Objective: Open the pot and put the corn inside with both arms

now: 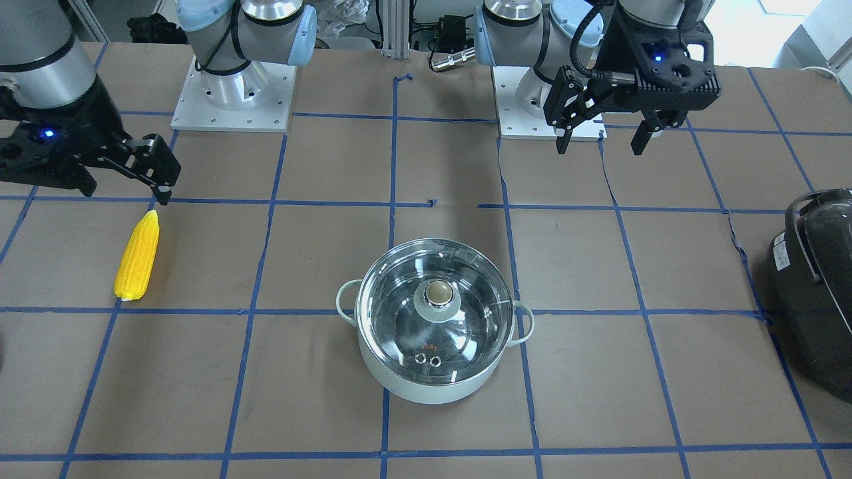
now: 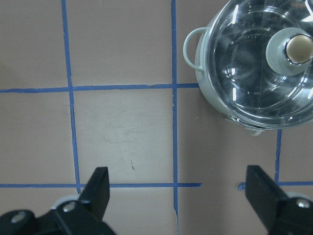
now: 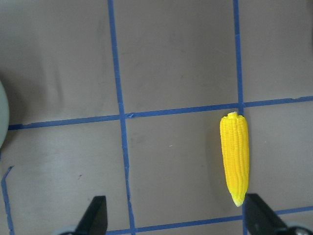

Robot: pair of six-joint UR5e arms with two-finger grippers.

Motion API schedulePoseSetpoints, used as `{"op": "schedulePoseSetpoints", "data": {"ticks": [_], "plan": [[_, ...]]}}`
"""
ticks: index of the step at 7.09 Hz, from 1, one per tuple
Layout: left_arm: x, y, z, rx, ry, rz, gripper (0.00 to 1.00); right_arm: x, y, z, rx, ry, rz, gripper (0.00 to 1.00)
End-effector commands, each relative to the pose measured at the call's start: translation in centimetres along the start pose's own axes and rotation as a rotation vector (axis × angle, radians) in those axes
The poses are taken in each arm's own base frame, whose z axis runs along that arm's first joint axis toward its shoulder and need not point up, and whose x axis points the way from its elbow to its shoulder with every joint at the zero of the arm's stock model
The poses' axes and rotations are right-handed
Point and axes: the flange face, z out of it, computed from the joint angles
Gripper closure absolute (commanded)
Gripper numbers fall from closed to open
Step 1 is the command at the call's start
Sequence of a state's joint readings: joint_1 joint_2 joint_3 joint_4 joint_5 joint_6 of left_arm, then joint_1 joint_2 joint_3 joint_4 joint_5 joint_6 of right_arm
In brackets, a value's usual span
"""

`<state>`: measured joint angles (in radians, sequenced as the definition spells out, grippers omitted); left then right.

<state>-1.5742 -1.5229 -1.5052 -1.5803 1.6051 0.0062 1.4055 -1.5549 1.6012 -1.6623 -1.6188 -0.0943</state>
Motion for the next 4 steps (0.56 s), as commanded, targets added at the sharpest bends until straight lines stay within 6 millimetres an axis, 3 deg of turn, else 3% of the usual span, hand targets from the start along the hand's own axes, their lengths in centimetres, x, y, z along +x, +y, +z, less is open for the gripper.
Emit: {"op": "schedulePoseSetpoints", "data": {"ticks": [1,2,3,4], "plan": [[0.8,-1.0,1.9,-0.038,0.017,-0.072,0.02,6.2,-0.2,2.0,-0.038,-0.005,-0.036,0.0],[3.1,-3.4,4.0,0.0,0.111,-0.106,0.01,8.3,0.0,5.7,-0.099,-0.027,-0.011,0.0],[5.7,-5.2,6.3,0.009,0.187,-0.102,0.02,10.6,0.3,10.9,-0.152,-0.049,-0.014,0.0],[8.6,-6.7,8.9,0.021,0.198,-0.114,0.02,12.9,0.7,15.0,-0.128,-0.047,-0.024,0.0]]}}
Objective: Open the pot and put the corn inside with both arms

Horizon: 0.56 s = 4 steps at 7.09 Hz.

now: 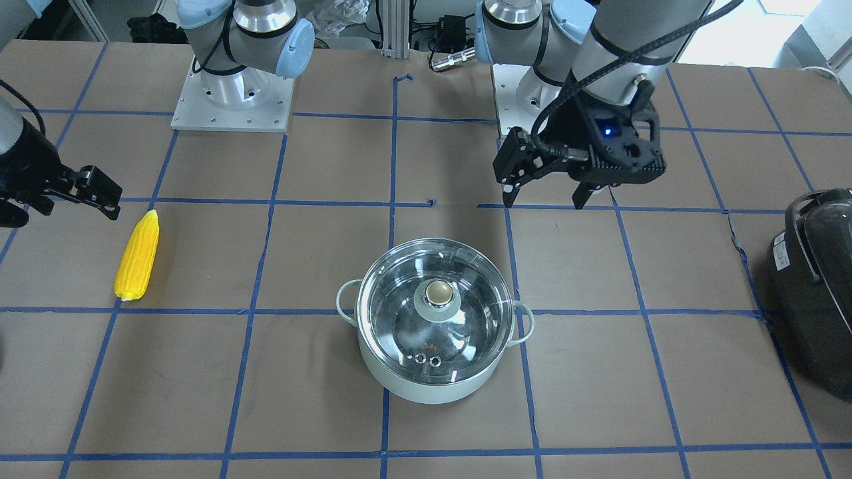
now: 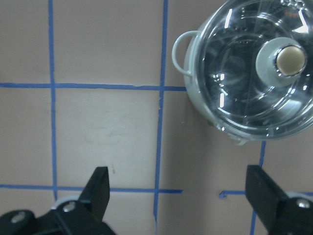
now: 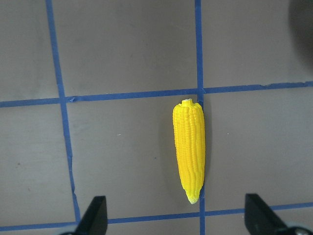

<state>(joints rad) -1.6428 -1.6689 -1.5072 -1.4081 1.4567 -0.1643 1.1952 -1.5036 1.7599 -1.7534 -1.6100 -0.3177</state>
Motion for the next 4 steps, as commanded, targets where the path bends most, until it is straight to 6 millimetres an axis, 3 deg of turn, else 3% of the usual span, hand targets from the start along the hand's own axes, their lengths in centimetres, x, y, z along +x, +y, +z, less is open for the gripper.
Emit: {"op": "schedulePoseSetpoints", "data": {"ticks": [1,2,4], "plan": [[5.1,-2.1,6.6,0.006,0.038,-0.019,0.02,2.8,0.9,9.3,-0.006,-0.009,-0.003,0.0],[5.9,-2.7,8.9,-0.009,0.035,-0.02,0.02,2.2,1.9,11.9,-0.007,-0.009,0.001,0.0],[7.7,-3.1,13.0,-0.014,0.007,-0.007,0.01,1.8,1.8,15.6,-0.042,-0.021,-0.011,0.0]]}}
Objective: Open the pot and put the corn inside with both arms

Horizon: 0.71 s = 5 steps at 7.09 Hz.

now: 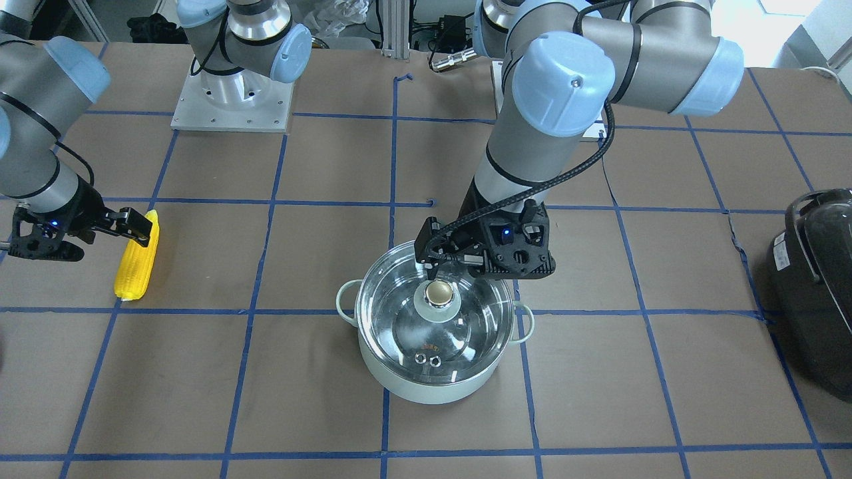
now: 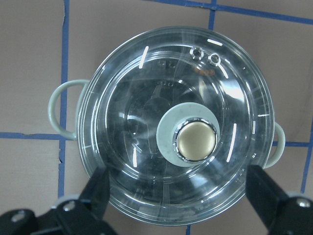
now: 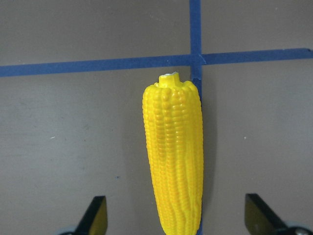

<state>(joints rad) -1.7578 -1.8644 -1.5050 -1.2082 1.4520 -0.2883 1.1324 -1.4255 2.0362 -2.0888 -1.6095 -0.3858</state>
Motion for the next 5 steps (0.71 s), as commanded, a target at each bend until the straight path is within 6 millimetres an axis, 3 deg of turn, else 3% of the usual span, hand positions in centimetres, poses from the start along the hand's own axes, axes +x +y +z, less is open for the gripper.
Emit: {"op": "schedulePoseSetpoints", "data": {"ticks": [1,4,5], "plan": [[1.4,-0.6,3.6,-0.003,-0.032,0.003,0.01,0.0,-0.4,3.2,-0.026,-0.008,-0.006,0.0],[1.7,-0.8,5.3,-0.015,-0.056,0.012,0.01,0.3,-1.3,5.5,-0.04,-0.009,-0.007,0.0],[1.7,-0.8,5.4,-0.017,-0.055,0.015,0.06,0.4,-1.6,6.1,-0.042,-0.012,-0.005,0.0]]}}
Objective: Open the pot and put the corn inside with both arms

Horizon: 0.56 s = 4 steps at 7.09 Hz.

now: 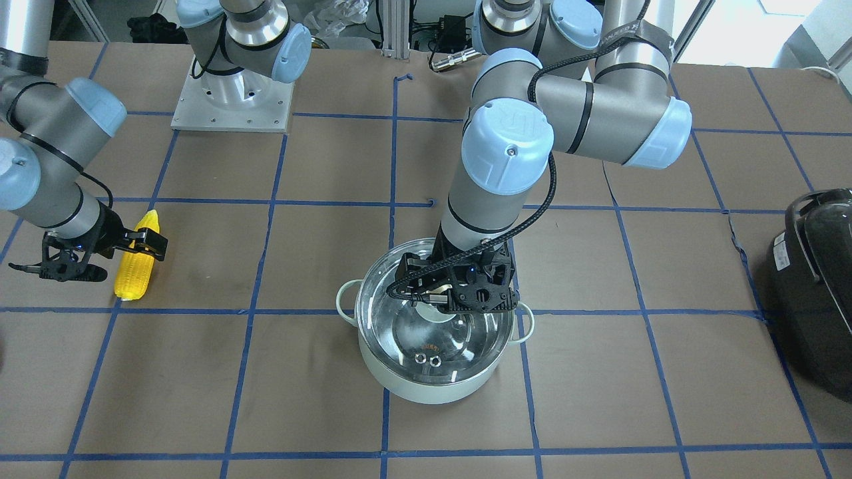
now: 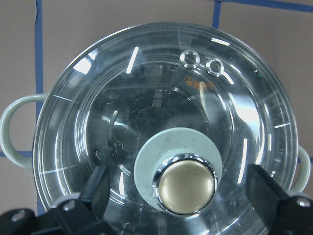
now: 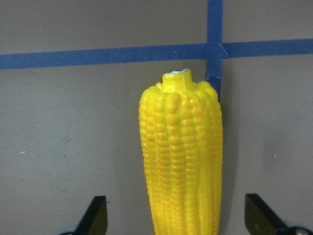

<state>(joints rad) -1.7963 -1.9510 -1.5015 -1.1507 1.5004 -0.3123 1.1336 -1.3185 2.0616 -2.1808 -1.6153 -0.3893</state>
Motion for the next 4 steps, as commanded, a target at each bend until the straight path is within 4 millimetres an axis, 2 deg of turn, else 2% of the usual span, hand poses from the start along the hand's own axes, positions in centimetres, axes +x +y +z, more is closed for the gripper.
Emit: {"op": "schedulePoseSetpoints", "data": {"ticks": [1,2,3,4], "plan": [[0.03,-0.01,0.87,-0.013,-0.006,-0.005,0.14,0.21,-0.48,1.15,-0.01,0.003,0.001,0.0],[0.21,-0.02,1.47,-0.021,-0.006,-0.004,0.14,0.28,-0.7,0.93,0.012,0.008,0.002,0.0],[0.47,0.15,1.39,-0.02,-0.006,-0.001,0.14,0.41,-1.2,0.38,0.065,0.02,0.004,0.1],[0.92,0.34,1.66,-0.026,-0.005,-0.004,0.14,0.48,-1.42,0.47,0.078,0.023,0.006,0.56]]}}
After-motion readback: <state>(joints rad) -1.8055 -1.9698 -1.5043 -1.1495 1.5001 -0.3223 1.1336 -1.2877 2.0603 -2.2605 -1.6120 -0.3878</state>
